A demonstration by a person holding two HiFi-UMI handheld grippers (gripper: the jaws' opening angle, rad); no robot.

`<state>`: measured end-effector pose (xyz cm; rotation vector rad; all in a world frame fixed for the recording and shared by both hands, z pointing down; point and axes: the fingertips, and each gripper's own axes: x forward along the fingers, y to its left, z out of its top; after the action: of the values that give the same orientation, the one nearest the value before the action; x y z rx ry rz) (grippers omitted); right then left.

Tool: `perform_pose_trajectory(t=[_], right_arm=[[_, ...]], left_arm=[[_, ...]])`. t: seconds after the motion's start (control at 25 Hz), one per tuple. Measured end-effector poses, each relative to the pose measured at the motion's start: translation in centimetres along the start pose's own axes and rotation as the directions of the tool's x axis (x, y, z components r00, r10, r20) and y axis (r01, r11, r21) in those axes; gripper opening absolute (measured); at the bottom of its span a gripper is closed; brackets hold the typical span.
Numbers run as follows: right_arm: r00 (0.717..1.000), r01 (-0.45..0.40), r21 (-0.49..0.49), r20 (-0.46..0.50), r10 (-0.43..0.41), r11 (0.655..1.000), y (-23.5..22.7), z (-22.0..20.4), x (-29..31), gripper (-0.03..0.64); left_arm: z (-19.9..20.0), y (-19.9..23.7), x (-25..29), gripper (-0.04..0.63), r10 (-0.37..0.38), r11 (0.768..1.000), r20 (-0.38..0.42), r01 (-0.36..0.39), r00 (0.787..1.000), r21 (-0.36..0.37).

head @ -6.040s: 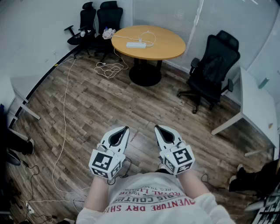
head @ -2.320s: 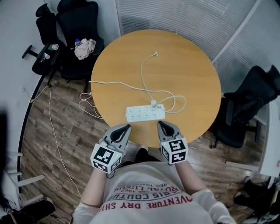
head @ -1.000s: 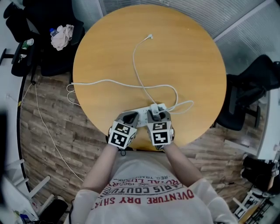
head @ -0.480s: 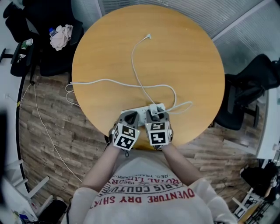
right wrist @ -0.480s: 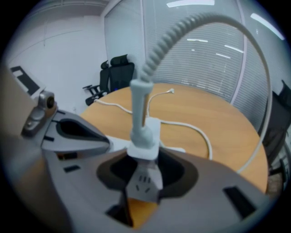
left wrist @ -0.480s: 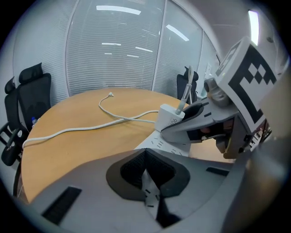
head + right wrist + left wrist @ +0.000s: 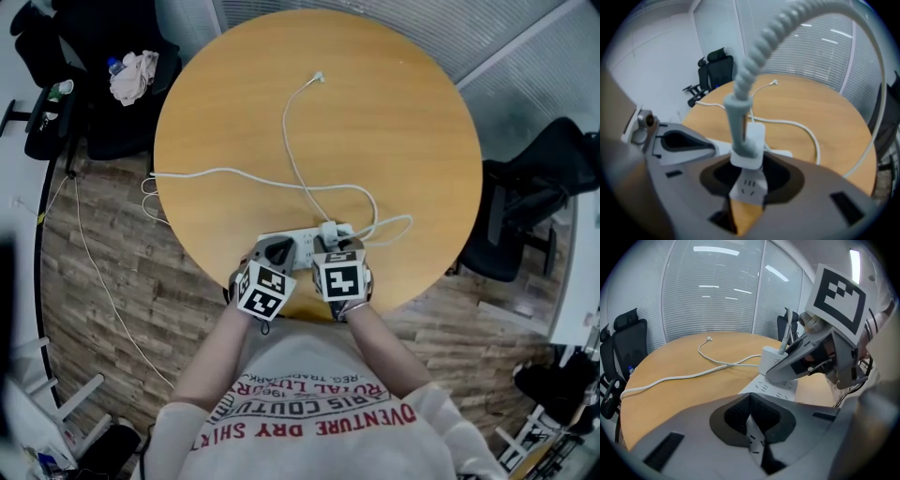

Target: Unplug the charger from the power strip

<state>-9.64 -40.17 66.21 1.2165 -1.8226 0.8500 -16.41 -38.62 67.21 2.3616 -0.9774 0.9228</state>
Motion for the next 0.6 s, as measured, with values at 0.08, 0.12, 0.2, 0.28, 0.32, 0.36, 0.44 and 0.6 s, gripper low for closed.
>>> perform_pose_trajectory(t=[0.08, 0.12, 0.2, 0.28, 0.32, 0.36, 0.44, 0.6], right_arm=[[0.995, 0.024, -0.045, 0.098, -0.020, 0.999, 0.2, 2.0, -1.4, 0.155], [0.988, 0.033, -0.069, 0.151, -0.023, 0.997, 0.4, 3.4, -2.3, 0.155], [0.980, 0.025, -0.086, 0.199, -0.007, 0.996, 0.7, 5.3, -3.5, 0.156], [0.979, 0.020, -0.089, 0.205, -0.001, 0.996, 0.5, 5.8, -4.1, 0.156], [0.978, 0.017, -0.088, 0.208, 0.002, 0.996, 0.4, 5.8, -4.3, 0.156], [0.977, 0.005, -0.080, 0.214, 0.012, 0.997, 0.3, 5.7, -4.5, 0.156], [0.969, -0.041, -0.051, 0.241, 0.052, 0.998, 0.4, 5.5, -5.3, 0.156], [0.937, -0.098, -0.049, 0.333, 0.109, 0.994, 0.6, 5.9, -7.9, 0.156]], left_arm=[[0.1, 0.1, 0.2, 0.034, 0.007, 1.000, -0.008, -0.007, 1.000, -0.002], [0.1, 0.2, 0.2, 0.034, 0.007, 1.000, -0.009, -0.007, 1.000, -0.005], [0.1, 0.3, 0.2, 0.034, 0.006, 1.000, -0.007, -0.006, 1.000, -0.007], [0.0, 0.2, 0.2, 0.034, 0.013, 1.000, -0.006, -0.013, 1.000, 0.000], [0.0, 0.2, 0.2, 0.034, 0.018, 1.000, -0.007, -0.018, 1.000, 0.006], [0.0, 0.3, 0.2, 0.034, 0.021, 1.000, -0.011, -0.021, 1.000, 0.010], [-0.1, 0.4, 0.3, 0.034, 0.016, 1.000, -0.021, -0.017, 1.000, -0.010], [0.4, 0.7, -0.3, 0.034, 0.020, 0.997, 0.004, -0.020, 1.000, -0.075]])
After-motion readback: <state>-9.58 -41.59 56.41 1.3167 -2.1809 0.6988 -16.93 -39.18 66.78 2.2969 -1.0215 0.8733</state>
